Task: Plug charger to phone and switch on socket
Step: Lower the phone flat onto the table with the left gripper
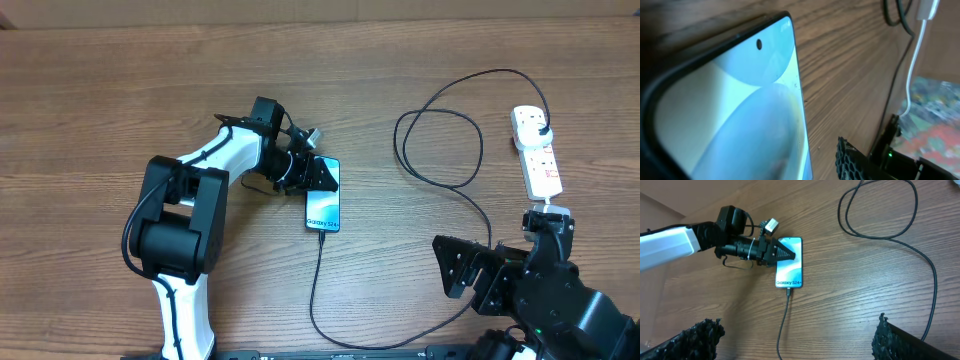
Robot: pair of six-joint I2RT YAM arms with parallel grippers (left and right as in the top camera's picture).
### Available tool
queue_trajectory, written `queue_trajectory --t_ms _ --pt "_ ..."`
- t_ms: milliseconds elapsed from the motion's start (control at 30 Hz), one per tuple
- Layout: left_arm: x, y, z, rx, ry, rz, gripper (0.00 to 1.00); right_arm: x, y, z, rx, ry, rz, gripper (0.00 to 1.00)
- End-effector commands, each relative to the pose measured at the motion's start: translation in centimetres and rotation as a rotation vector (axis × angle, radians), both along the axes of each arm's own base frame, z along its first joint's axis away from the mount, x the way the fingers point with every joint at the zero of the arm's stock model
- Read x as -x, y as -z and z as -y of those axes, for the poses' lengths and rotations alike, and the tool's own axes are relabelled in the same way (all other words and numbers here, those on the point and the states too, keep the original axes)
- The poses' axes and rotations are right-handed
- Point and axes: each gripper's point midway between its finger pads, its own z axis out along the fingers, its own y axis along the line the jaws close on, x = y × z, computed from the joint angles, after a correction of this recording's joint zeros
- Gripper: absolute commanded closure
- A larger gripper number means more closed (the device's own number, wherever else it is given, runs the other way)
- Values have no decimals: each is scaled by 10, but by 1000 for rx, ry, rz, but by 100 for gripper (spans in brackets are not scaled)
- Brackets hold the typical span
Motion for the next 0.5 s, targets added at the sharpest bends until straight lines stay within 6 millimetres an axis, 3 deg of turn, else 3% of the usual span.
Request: queue_trajectory --t_ms 0,300,467 --pt "8 67 -53 -365 -41 -31 46 -1 0 1 -3 9 1 0" --pt "5 67 -48 -364 -65 -32 40 0 1 0 -6 2 -6 0" --pt "12 67 -37 -354 33 23 38 0 0 -1 -7 2 -4 0"
